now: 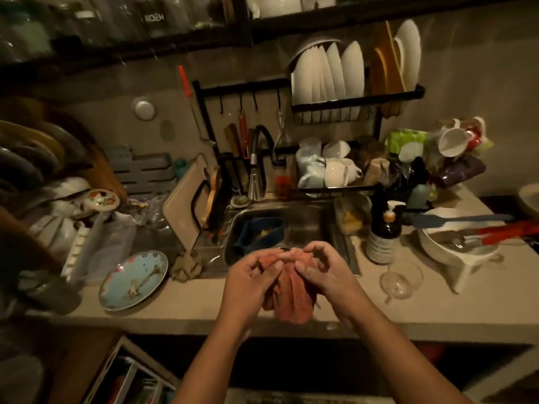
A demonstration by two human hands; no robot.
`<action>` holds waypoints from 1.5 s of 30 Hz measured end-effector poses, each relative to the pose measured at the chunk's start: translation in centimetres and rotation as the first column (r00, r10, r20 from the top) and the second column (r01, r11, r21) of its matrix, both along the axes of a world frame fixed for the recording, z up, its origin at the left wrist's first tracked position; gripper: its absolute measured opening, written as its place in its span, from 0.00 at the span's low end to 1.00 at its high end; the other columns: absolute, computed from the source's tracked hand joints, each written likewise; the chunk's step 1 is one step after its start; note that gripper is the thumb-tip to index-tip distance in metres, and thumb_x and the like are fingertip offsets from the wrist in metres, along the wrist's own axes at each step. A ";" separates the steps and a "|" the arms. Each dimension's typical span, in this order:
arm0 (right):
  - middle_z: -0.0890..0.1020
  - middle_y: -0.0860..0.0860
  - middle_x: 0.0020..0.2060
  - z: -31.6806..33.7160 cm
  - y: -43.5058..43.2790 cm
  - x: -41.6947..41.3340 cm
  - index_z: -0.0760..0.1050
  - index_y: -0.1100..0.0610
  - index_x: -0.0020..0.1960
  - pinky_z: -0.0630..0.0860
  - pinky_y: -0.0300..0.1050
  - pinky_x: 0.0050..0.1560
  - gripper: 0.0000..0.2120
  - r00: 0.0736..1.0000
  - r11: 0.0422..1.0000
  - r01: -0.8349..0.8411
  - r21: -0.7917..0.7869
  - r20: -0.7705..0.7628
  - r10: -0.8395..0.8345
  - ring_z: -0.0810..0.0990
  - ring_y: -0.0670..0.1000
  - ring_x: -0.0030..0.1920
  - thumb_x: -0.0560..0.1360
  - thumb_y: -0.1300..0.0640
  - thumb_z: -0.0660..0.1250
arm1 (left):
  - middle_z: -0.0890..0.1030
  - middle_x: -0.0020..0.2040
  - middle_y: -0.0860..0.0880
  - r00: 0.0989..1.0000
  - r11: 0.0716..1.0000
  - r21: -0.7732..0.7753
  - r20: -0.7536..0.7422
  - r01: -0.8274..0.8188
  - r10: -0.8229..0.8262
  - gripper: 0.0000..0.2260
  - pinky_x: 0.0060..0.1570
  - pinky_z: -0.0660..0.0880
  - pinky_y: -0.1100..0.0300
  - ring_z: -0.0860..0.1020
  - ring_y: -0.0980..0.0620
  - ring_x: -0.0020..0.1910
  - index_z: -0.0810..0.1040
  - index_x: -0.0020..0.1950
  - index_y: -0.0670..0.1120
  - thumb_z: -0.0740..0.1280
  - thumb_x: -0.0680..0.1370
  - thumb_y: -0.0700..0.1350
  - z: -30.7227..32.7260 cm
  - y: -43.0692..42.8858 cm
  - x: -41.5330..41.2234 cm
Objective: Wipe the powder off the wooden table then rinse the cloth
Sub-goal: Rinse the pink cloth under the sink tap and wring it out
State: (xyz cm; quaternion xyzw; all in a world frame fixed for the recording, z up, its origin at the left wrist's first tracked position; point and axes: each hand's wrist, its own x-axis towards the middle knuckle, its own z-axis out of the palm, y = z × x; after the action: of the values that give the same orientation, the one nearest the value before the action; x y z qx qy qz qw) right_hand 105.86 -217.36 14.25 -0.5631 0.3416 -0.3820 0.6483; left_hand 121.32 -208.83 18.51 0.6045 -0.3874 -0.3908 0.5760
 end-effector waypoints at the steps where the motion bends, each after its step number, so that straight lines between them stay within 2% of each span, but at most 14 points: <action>1: 0.84 0.56 0.56 -0.1 -2.0 0.9 0.75 0.50 0.61 0.82 0.49 0.51 0.22 1.000 1.000 -0.009 0.020 0.007 0.009 0.85 0.53 0.55 0.71 0.51 0.79 | 0.86 0.50 0.50 1.000 1.000 0.005 0.008 -0.019 0.019 0.09 0.45 0.79 0.58 0.84 0.51 0.51 0.84 0.54 0.51 0.70 0.78 0.40 0.1 -1.7 1.0; 4: 0.84 0.51 0.58 -1.1 -7.3 3.2 0.77 0.40 0.62 0.81 0.58 0.59 0.25 0.998 1.000 -0.018 -0.019 -0.052 0.017 0.84 0.51 0.58 0.67 0.40 0.78 | 0.86 0.50 0.48 0.996 0.996 0.030 -0.033 -0.087 0.088 0.08 0.48 0.81 0.53 0.85 0.49 0.51 0.83 0.54 0.49 0.70 0.77 0.40 -0.5 -6.1 4.1; 8: 0.86 0.48 0.55 -2.6 -12.0 6.1 0.81 0.44 0.60 0.78 0.60 0.63 0.16 0.993 0.994 -0.043 -0.096 -0.109 0.032 0.84 0.50 0.58 0.74 0.41 0.71 | 0.87 0.48 0.47 0.994 0.992 0.077 -0.030 -0.104 0.107 0.07 0.48 0.81 0.55 0.85 0.48 0.50 0.83 0.53 0.47 0.71 0.76 0.38 -2.0 -11.6 8.1; 13: 0.85 0.44 0.51 -3.8 -16.4 9.6 0.78 0.48 0.58 0.78 0.40 0.53 0.07 0.988 0.992 0.035 -0.121 -0.145 -0.053 0.84 0.42 0.53 0.81 0.52 0.67 | 0.86 0.47 0.44 1.000 0.992 0.125 0.008 0.009 -0.010 0.10 0.51 0.81 0.54 0.85 0.48 0.48 0.82 0.56 0.46 0.72 0.75 0.38 -2.9 -18.3 14.8; 17: 0.86 0.51 0.49 -4.6 -19.7 12.4 0.77 0.49 0.56 0.81 0.47 0.49 0.05 0.979 0.990 0.085 -0.114 -0.175 -0.104 0.85 0.52 0.48 0.80 0.52 0.67 | 0.86 0.48 0.43 0.998 0.989 0.144 -0.051 -0.029 0.037 0.09 0.55 0.80 0.53 0.84 0.47 0.52 0.81 0.59 0.43 0.66 0.80 0.39 -3.7 -25.7 21.2; 21: 0.86 0.51 0.49 -5.2 -22.7 14.4 0.78 0.52 0.57 0.81 0.46 0.47 0.06 0.971 0.984 0.171 -0.039 -0.165 -0.175 0.86 0.53 0.49 0.81 0.53 0.66 | 0.86 0.49 0.46 0.999 0.994 0.105 0.039 -0.033 0.029 0.09 0.50 0.80 0.57 0.85 0.51 0.49 0.80 0.59 0.46 0.62 0.82 0.42 -3.8 -34.0 24.1; 24: 0.87 0.46 0.47 -6.0 -24.1 15.8 0.77 0.57 0.57 0.78 0.36 0.48 0.06 0.954 0.964 0.264 -0.031 -0.136 -0.266 0.86 0.44 0.49 0.82 0.59 0.64 | 0.85 0.48 0.41 0.984 0.987 0.127 0.130 0.103 -0.119 0.08 0.49 0.81 0.47 0.84 0.41 0.48 0.82 0.55 0.49 0.66 0.80 0.41 -4.5 -41.1 24.5; 26: 0.87 0.43 0.46 -6.7 -24.7 16.6 0.76 0.60 0.56 0.78 0.35 0.50 0.05 0.946 0.957 0.289 -0.029 -0.141 -0.291 0.85 0.41 0.49 0.82 0.61 0.64 | 0.84 0.44 0.42 0.952 0.959 0.172 0.174 0.224 -0.254 0.08 0.45 0.81 0.49 0.84 0.41 0.45 0.82 0.56 0.49 0.68 0.79 0.41 -5.2 -45.7 24.0; 30: 0.86 0.48 0.51 -8.8 -26.5 16.9 0.79 0.46 0.55 0.79 0.58 0.59 0.18 0.930 0.950 0.310 0.014 -0.211 -0.301 0.84 0.49 0.53 0.73 0.35 0.69 | 0.83 0.43 0.49 0.876 0.926 0.152 0.301 0.346 -0.377 0.13 0.37 0.78 0.64 0.82 0.52 0.40 0.77 0.66 0.46 0.66 0.81 0.42 -7.0 -52.5 21.6; 33: 0.86 0.48 0.47 -9.7 -27.8 17.3 0.79 0.45 0.52 0.79 0.47 0.50 0.15 0.939 0.958 0.283 0.044 -0.214 -0.268 0.85 0.48 0.48 0.72 0.36 0.69 | 0.84 0.52 0.47 0.798 0.926 0.148 0.471 0.348 -0.376 0.13 0.40 0.72 0.72 0.82 0.49 0.51 0.80 0.64 0.45 0.65 0.82 0.46 -7.5 -55.3 20.1; 37: 0.86 0.52 0.41 -10.5 -28.7 17.7 0.78 0.51 0.54 0.77 0.41 0.42 0.12 0.936 0.942 0.331 0.057 -0.151 -0.319 0.84 0.46 0.40 0.78 0.43 0.69 | 0.84 0.50 0.42 0.712 0.951 0.153 0.633 0.269 -0.303 0.12 0.42 0.69 0.64 0.81 0.47 0.48 0.82 0.58 0.42 0.63 0.82 0.45 -12.2 -57.3 20.7; 40: 0.84 0.48 0.37 -10.6 -28.8 18.2 0.78 0.49 0.51 0.74 0.38 0.38 0.09 0.938 0.940 0.333 0.071 -0.127 -0.322 0.80 0.42 0.35 0.78 0.45 0.70 | 0.85 0.50 0.47 0.770 0.949 0.176 0.554 0.262 -0.315 0.13 0.41 0.75 0.67 0.82 0.45 0.49 0.80 0.62 0.40 0.60 0.84 0.45 -16.3 -57.4 22.2; 43: 0.84 0.48 0.40 -10.7 -28.6 18.5 0.79 0.46 0.50 0.77 0.47 0.47 0.17 0.933 0.937 0.346 0.054 -0.125 -0.337 0.81 0.45 0.42 0.71 0.34 0.71 | 0.84 0.46 0.47 0.893 0.985 0.098 0.417 0.139 -0.168 0.12 0.49 0.80 0.50 0.82 0.43 0.47 0.83 0.56 0.45 0.65 0.79 0.50 -13.2 -57.3 19.6; 45: 0.84 0.48 0.40 -10.8 -28.5 18.4 0.79 0.48 0.50 0.77 0.47 0.46 0.13 0.937 0.940 0.336 0.057 -0.120 -0.327 0.81 0.46 0.41 0.73 0.40 0.71 | 0.83 0.41 0.54 0.927 0.987 0.051 0.340 0.149 -0.158 0.07 0.49 0.80 0.48 0.82 0.47 0.44 0.83 0.52 0.52 0.68 0.77 0.47 -11.9 -57.1 18.3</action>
State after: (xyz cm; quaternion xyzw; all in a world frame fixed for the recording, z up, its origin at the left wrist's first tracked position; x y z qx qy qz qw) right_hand 124.24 -245.84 3.46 -0.4921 0.4806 -0.4412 0.5763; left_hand 139.59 -265.90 6.61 0.6381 -0.5230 -0.3281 0.4600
